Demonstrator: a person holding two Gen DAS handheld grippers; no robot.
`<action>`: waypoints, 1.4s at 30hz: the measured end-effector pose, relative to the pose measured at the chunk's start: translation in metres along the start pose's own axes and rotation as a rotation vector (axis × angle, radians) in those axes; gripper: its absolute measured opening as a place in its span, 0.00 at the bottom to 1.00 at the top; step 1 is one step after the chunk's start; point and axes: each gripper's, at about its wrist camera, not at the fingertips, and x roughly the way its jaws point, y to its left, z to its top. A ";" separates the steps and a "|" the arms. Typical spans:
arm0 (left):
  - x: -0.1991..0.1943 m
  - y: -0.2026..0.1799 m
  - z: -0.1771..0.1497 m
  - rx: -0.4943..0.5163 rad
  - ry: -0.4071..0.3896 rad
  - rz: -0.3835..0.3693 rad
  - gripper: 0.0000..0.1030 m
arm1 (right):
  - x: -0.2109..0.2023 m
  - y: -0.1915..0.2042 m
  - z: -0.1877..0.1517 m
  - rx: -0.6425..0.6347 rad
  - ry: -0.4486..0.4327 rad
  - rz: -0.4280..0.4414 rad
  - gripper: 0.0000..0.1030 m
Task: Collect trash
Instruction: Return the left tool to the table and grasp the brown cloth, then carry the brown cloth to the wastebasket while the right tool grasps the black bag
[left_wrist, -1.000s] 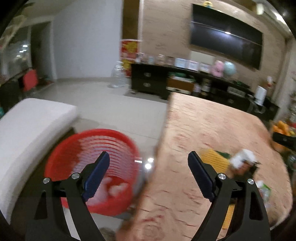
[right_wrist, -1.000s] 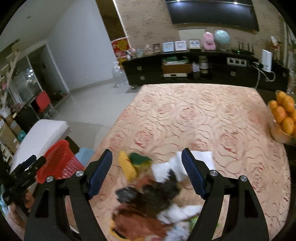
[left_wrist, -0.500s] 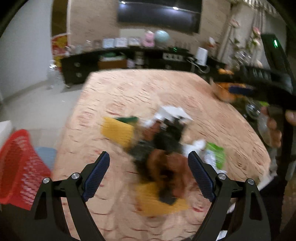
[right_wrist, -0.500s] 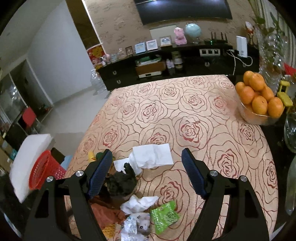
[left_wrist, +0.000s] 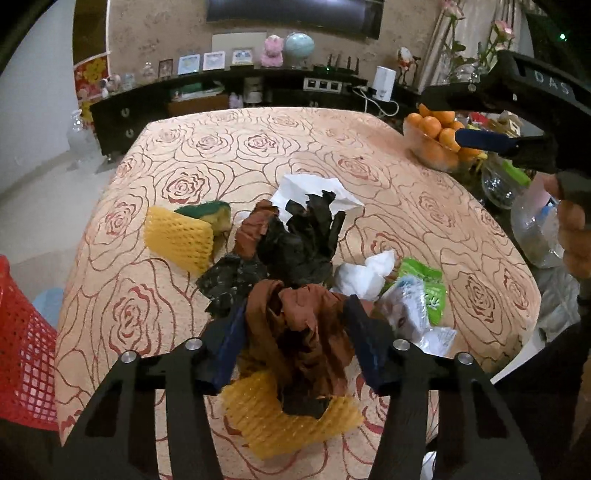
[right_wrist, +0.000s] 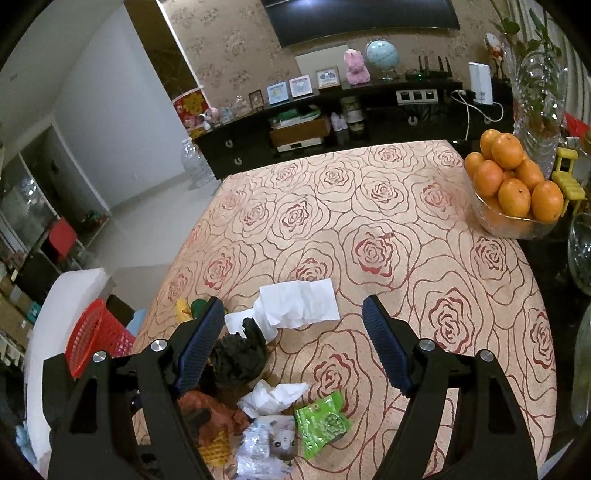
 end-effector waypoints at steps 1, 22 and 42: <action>-0.003 0.001 0.000 -0.003 -0.003 0.000 0.47 | 0.001 0.001 -0.001 -0.001 0.004 0.001 0.73; -0.081 0.091 0.011 -0.250 -0.174 -0.009 0.46 | 0.082 0.049 -0.032 -0.111 0.233 0.076 0.72; -0.101 0.109 0.012 -0.280 -0.237 0.105 0.46 | 0.131 0.078 -0.063 -0.279 0.312 -0.011 0.66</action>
